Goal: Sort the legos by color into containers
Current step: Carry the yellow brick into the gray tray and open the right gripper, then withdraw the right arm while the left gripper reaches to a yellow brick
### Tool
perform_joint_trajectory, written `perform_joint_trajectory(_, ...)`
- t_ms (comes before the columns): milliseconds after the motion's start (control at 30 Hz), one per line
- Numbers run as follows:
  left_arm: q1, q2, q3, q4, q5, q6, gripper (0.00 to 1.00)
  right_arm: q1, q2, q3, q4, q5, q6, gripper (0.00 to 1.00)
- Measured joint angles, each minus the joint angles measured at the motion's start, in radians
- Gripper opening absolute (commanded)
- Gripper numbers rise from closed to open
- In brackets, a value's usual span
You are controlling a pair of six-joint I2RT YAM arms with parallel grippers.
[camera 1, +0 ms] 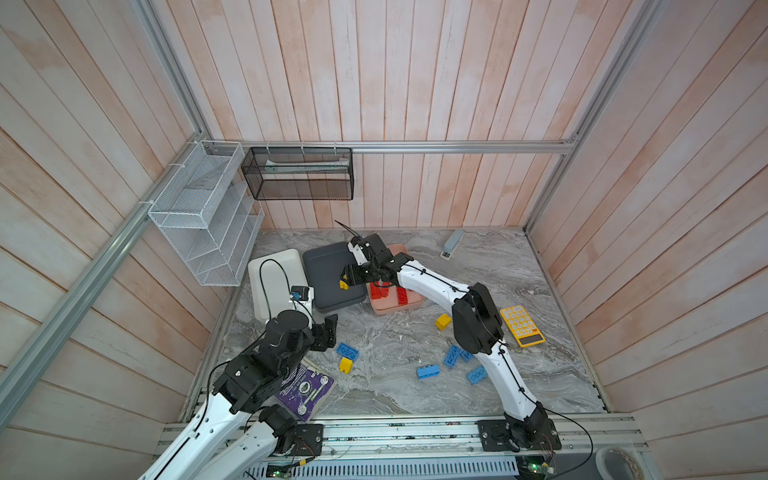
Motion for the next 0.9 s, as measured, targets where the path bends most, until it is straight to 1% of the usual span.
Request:
perform_joint_trajectory(133, -0.001, 0.037, 0.022, -0.001, 0.042, -0.045, 0.76, -0.027, -0.214, -0.277, 0.107, -0.01, 0.013, 0.65)
perform_joint_trajectory(167, -0.001, 0.048, 0.022, 0.0, 0.055, -0.061, 0.74, -0.043, -0.282, -0.371, 0.153, -0.016, 0.019, 0.65)
perform_joint_trajectory(267, -0.01, 0.089, 0.021, 0.0, 0.08, -0.097, 0.68, -0.095, -0.45, -0.579, 0.248, -0.021, 0.032, 0.65)
perform_joint_trajectory(367, -0.051, 0.153, 0.018, 0.0, 0.078, -0.131, 0.65, -0.144, -0.579, -0.759, 0.322, -0.019, 0.038, 0.65)
perform_joint_trajectory(500, -0.135, 0.249, 0.007, -0.01, 0.066, -0.178, 0.6, -0.185, -0.739, -0.99, 0.37, 0.008, 0.04, 0.65)
perform_joint_trajectory(667, -0.174, 0.356, -0.022, -0.013, 0.074, -0.24, 0.61, -0.224, -0.933, -1.246, 0.424, 0.038, 0.048, 0.66)
perform_joint_trajectory(700, -0.178, 0.376, -0.037, -0.011, 0.08, -0.252, 0.63, -0.231, -0.966, -1.284, 0.435, 0.044, 0.05, 0.66)
perform_joint_trajectory(833, -0.183, 0.427, -0.083, -0.007, 0.105, -0.299, 0.72, -0.245, -1.061, -1.388, 0.476, 0.064, 0.059, 0.66)
perform_joint_trajectory(900, -0.184, 0.451, -0.1, -0.003, 0.117, -0.32, 0.72, -0.248, -1.091, -1.424, 0.5, 0.071, 0.059, 0.66)
